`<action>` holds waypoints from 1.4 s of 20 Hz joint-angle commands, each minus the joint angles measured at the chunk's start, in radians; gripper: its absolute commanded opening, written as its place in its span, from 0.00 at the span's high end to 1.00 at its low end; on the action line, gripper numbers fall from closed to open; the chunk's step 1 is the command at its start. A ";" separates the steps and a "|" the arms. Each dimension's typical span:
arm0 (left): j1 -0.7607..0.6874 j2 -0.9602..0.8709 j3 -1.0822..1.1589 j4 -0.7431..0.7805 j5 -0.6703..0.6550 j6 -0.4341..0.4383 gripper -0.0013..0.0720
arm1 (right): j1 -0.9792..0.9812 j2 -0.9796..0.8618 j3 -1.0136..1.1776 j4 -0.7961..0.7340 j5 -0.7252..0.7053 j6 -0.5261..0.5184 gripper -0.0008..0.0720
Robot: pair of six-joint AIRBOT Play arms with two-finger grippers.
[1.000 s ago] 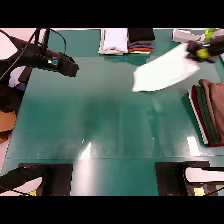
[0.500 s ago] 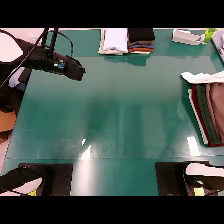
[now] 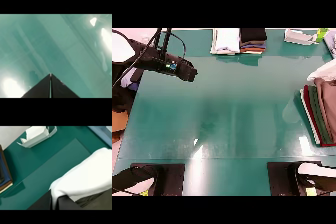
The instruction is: Fold the shirts.
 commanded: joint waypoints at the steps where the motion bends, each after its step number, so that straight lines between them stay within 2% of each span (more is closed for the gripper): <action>1: 0.000 0.000 0.000 -0.002 -0.026 0.001 0.95 | -0.039 0.085 -0.079 0.004 0.023 -0.025 0.97; 4: 0.000 0.000 0.000 -0.002 -0.037 0.001 0.95 | -0.133 0.177 -0.217 -0.019 0.069 -0.123 0.97; 9: 0.000 0.000 0.000 -0.002 -0.043 0.002 0.95 | -0.209 0.347 -0.585 -0.261 0.088 -0.197 0.97; 13: 0.000 0.000 0.000 -0.002 -0.059 0.010 0.95 | -0.211 0.457 -0.905 -0.373 0.064 -0.237 0.97; 16: 0.000 0.000 0.000 -0.002 -0.074 0.010 0.95 | -0.211 0.499 -1.032 -0.476 0.056 -0.239 0.95; 17: 0.000 0.000 0.000 -0.002 -0.074 0.010 0.95 | -0.211 0.507 -1.051 -0.508 0.053 -0.238 0.81; 18: 0.000 0.000 0.000 -0.002 -0.073 0.010 0.95 | -0.211 0.509 -1.059 -0.533 0.042 -0.238 0.51; 19: 0.000 0.000 0.000 -0.002 -0.073 0.009 0.95 | -0.211 0.509 -1.053 -0.542 0.034 -0.238 0.30; 20: 0.000 0.000 0.000 -0.002 -0.073 0.009 0.95 | -0.211 0.508 -1.031 -0.534 0.034 -0.238 0.25; 21: 0.000 0.000 0.000 -0.003 -0.073 0.009 0.95 | -0.207 0.508 -1.000 -0.499 0.023 -0.238 0.25; 24: 0.000 0.000 0.000 -0.004 -0.072 0.009 0.95 | -0.134 0.509 -0.877 -0.262 -0.017 -0.238 0.25; 28: 0.000 0.000 0.000 -0.001 -0.044 0.009 0.95 | 0.161 0.508 -0.827 0.061 -0.074 -0.238 0.25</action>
